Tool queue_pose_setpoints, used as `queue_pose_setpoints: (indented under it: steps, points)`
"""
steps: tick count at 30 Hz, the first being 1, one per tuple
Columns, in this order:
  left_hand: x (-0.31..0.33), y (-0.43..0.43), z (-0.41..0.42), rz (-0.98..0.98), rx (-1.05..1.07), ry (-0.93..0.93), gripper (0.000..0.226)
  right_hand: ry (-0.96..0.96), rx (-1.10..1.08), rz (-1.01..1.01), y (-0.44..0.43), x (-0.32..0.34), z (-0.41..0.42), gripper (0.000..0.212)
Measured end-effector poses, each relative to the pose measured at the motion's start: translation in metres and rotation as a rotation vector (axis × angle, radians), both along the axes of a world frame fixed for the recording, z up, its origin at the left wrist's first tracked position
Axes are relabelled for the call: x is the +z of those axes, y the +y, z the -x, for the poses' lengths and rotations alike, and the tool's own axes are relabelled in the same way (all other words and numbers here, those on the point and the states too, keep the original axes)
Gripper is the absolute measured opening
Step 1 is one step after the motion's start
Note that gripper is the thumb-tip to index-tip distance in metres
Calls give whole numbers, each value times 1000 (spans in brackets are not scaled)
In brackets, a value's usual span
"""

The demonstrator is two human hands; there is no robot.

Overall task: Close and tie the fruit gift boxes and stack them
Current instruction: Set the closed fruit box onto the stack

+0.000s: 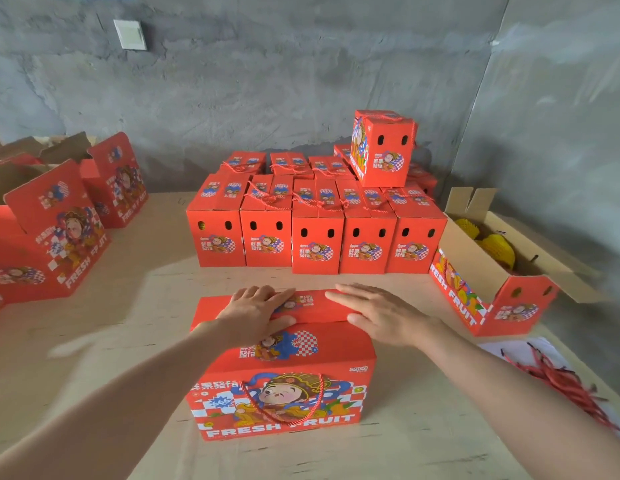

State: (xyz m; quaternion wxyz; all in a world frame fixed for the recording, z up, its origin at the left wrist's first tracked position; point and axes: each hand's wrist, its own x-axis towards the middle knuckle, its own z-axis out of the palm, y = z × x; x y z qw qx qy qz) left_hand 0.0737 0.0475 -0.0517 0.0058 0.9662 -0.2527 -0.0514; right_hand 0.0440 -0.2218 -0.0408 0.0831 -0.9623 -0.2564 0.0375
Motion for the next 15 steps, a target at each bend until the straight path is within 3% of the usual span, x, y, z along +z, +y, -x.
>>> queue_pose_setpoints:
  steps: [4, 9, 15]
  points:
    - [3, -12, -6, -98, 8, 42, 73, 34, -65, -128, -3, -4, 4, 49]
    - [1, -46, -3, -16, 23, 62, 77, -28, -99, -230, 0, -12, 7, 48]
    - [-9, -42, -2, -4, -21, -13, 66, -60, -43, -149, 5, -15, 9, 49]
